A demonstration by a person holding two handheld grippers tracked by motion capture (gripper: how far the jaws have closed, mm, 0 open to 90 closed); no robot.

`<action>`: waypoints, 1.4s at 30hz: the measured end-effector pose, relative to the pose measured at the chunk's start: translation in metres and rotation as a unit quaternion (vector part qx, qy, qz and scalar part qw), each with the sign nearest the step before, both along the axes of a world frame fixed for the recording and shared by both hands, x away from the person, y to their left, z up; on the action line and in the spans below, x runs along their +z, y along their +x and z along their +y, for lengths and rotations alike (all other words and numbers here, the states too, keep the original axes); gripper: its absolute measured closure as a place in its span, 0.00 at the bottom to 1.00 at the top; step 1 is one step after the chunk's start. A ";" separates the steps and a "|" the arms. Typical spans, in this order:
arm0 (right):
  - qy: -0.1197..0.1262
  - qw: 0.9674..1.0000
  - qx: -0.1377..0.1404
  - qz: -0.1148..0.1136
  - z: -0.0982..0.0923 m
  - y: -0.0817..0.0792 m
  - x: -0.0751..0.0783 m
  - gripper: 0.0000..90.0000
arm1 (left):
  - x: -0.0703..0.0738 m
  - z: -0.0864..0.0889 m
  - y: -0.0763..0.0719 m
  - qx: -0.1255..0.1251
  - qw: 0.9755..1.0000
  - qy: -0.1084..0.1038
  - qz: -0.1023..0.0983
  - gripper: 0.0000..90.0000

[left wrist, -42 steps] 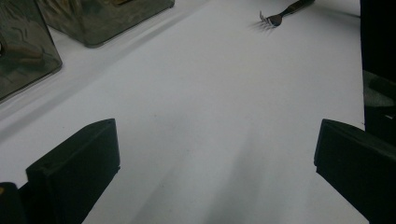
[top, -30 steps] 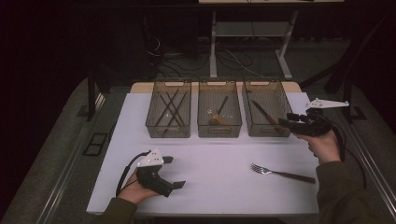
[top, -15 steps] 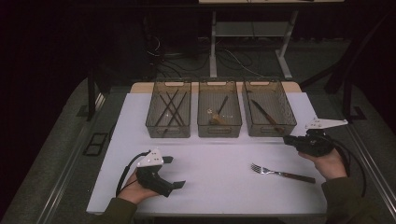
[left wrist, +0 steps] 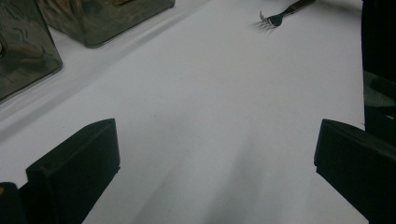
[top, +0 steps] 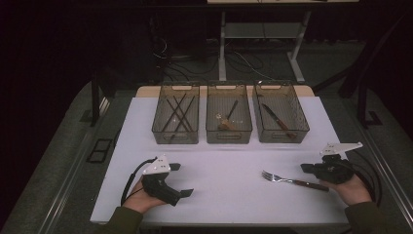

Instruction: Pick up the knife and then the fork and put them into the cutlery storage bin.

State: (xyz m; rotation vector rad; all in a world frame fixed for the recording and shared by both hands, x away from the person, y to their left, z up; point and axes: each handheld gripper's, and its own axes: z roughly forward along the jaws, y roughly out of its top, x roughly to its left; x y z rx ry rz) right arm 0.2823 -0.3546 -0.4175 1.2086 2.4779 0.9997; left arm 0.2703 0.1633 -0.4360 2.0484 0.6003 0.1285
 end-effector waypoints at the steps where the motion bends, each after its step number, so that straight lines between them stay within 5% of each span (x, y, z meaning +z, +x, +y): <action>1: -0.002 1.000 -0.001 0.007 0.000 -0.002 -0.002 0.99 | 0.000 0.000 0.000 0.000 1.000 0.000 0.000 0.00; 14: -0.038 0.999 -0.002 0.035 -0.003 -0.011 -0.018 0.99 | 0.000 -0.001 0.000 -0.002 1.000 0.001 0.000 0.00; 34: -0.037 0.996 0.050 0.064 0.005 -0.027 -0.019 0.99 | 0.000 -0.001 0.000 -0.006 1.000 0.002 0.001 0.00; 42: -0.026 0.998 0.039 0.046 0.003 -0.029 -0.009 0.93 | 0.000 -0.001 0.000 -0.008 1.000 0.004 0.000 0.00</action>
